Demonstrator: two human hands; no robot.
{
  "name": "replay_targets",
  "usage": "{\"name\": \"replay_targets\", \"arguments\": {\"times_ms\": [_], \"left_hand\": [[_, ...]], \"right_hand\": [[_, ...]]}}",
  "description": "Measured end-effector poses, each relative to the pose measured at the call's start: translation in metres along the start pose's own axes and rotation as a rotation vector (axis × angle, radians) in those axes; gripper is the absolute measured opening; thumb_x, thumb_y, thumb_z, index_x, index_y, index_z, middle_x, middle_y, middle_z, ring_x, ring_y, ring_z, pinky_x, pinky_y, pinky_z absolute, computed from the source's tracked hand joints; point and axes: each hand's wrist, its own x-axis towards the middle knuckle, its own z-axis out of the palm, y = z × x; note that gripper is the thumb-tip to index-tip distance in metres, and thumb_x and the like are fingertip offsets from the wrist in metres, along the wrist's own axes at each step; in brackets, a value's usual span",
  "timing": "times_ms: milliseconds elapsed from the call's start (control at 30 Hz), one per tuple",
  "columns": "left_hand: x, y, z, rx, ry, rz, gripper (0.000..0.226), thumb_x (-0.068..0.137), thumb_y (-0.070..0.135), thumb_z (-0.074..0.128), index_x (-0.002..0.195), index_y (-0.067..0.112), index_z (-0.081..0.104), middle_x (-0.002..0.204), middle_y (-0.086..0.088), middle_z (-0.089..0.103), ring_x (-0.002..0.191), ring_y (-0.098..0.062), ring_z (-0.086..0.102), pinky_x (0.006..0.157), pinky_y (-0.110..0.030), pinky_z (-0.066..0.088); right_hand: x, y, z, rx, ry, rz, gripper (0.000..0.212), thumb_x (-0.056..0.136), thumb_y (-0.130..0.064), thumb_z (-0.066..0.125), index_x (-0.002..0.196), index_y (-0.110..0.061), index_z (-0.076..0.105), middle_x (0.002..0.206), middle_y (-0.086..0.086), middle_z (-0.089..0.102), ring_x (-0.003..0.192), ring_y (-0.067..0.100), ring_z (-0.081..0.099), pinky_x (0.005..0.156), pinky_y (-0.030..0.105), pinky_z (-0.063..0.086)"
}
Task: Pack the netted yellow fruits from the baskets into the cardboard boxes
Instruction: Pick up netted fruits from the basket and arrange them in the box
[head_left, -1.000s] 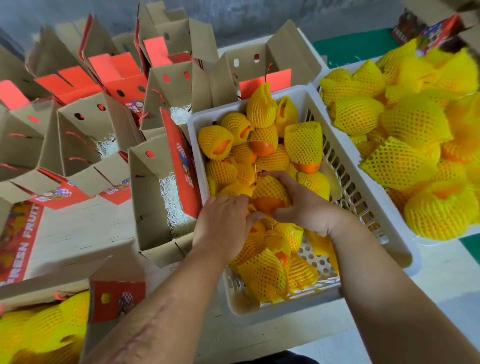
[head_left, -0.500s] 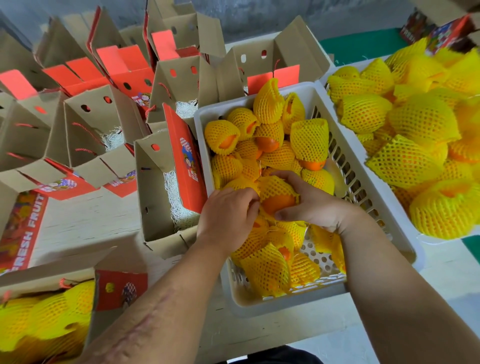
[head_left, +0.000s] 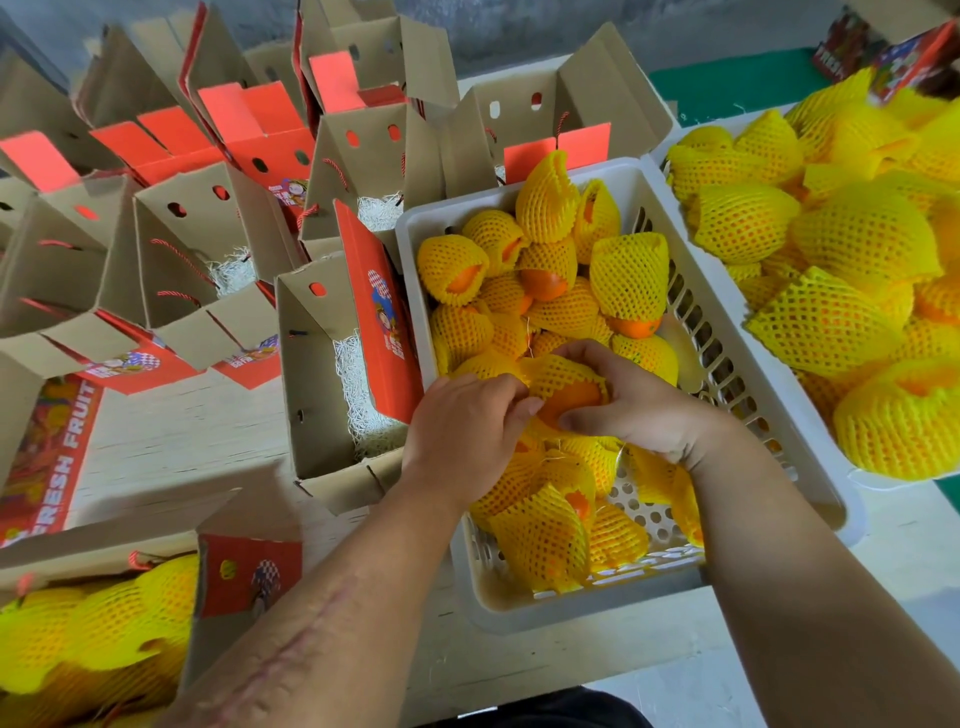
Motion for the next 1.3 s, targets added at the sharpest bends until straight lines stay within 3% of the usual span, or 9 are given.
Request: {"name": "replay_targets", "arguments": {"times_ms": [133, 400, 533, 633, 800, 867, 967, 1100, 1300], "left_hand": [[0.001, 0.002, -0.001, -0.031, -0.023, -0.005, 0.05, 0.093, 0.073, 0.05, 0.1, 0.027, 0.068, 0.084, 0.014, 0.069, 0.08, -0.009, 0.057, 0.075, -0.033, 0.04], [-0.002, 0.005, -0.002, -0.04, 0.06, -0.001, 0.014, 0.101, 0.034, 0.061, 0.099, 0.02, 0.065, 0.076, 0.007, 0.062, 0.073, -0.016, 0.057, 0.073, -0.039, 0.046], [-0.006, 0.002, -0.001, -0.124, 0.088, 0.046, 0.045, 0.093, 0.056, 0.064, 0.123, 0.022, 0.06, 0.111, 0.011, 0.062, 0.102, -0.011, 0.057, 0.092, -0.041, 0.049], [-0.003, 0.001, 0.001, 0.013, -0.055, 0.077, 0.104, 0.077, 0.079, 0.065, 0.157, 0.021, 0.032, 0.15, 0.002, 0.05, 0.132, -0.02, 0.049, 0.108, -0.039, 0.039], [-0.002, -0.004, 0.001, -0.045, -0.007, 0.045, 0.083, 0.076, 0.075, 0.071, 0.14, 0.026, 0.051, 0.124, 0.007, 0.064, 0.114, -0.019, 0.061, 0.099, -0.039, 0.043], [-0.003, -0.005, 0.003, -0.032, 0.015, 0.047, 0.081, 0.074, 0.076, 0.07, 0.134, 0.025, 0.053, 0.119, 0.008, 0.064, 0.11, -0.018, 0.061, 0.099, -0.039, 0.043], [-0.004, -0.002, 0.003, 0.002, 0.041, 0.052, 0.079, 0.071, 0.076, 0.07, 0.128, 0.024, 0.053, 0.114, 0.007, 0.064, 0.105, -0.018, 0.061, 0.095, -0.036, 0.043], [-0.004, 0.0, 0.002, 0.066, 0.034, 0.051, 0.08, 0.069, 0.076, 0.069, 0.126, 0.021, 0.055, 0.112, 0.004, 0.065, 0.102, -0.02, 0.062, 0.092, -0.035, 0.041], [-0.004, 0.0, 0.002, 0.082, 0.001, 0.039, 0.079, 0.072, 0.076, 0.067, 0.127, 0.02, 0.054, 0.115, 0.003, 0.065, 0.104, -0.021, 0.061, 0.094, -0.036, 0.041]], "right_hand": [[0.002, 0.001, 0.0, 0.016, 0.027, -0.008, 0.064, 0.076, -0.015, 0.083, 0.131, -0.034, 0.058, 0.113, 0.006, 0.073, 0.097, 0.02, 0.072, 0.084, 0.041, 0.06], [0.004, 0.003, 0.004, -0.068, 0.154, 0.0, 0.061, 0.076, -0.025, 0.09, 0.127, -0.04, 0.06, 0.115, -0.006, 0.07, 0.091, 0.01, 0.071, 0.074, 0.025, 0.053], [0.007, -0.001, 0.009, -0.143, 0.296, 0.059, 0.059, 0.072, -0.041, 0.091, 0.123, -0.042, 0.061, 0.11, -0.007, 0.07, 0.094, 0.01, 0.068, 0.074, 0.026, 0.052], [0.002, -0.007, 0.013, 0.047, 0.191, 0.135, 0.061, 0.064, -0.058, 0.085, 0.12, -0.052, 0.061, 0.113, -0.023, 0.07, 0.103, 0.002, 0.069, 0.075, 0.026, 0.057], [0.001, -0.012, 0.007, 0.489, -0.139, 0.107, 0.041, 0.091, -0.047, 0.07, 0.128, -0.029, 0.066, 0.133, 0.008, 0.068, 0.119, 0.027, 0.068, 0.089, 0.037, 0.059], [0.014, -0.022, -0.009, 0.136, 0.253, 0.035, 0.035, 0.092, -0.048, 0.057, 0.12, -0.031, 0.069, 0.132, 0.009, 0.066, 0.114, 0.027, 0.066, 0.088, 0.037, 0.055], [0.048, -0.028, -0.044, -1.053, 0.782, -0.028, 0.052, 0.084, -0.04, 0.068, 0.13, -0.019, 0.055, 0.133, 0.014, 0.05, 0.124, 0.038, 0.048, 0.103, 0.047, 0.039], [0.073, -0.015, -0.069, -1.914, 0.321, 0.243, 0.057, 0.099, -0.038, 0.049, 0.149, -0.014, 0.035, 0.153, 0.015, 0.032, 0.146, 0.039, 0.024, 0.121, 0.049, 0.019], [0.087, -0.01, -0.057, -1.969, 0.301, 0.264, 0.044, 0.101, -0.028, 0.047, 0.143, -0.016, 0.037, 0.145, 0.012, 0.046, 0.137, 0.032, 0.036, 0.107, 0.041, 0.029]]}}
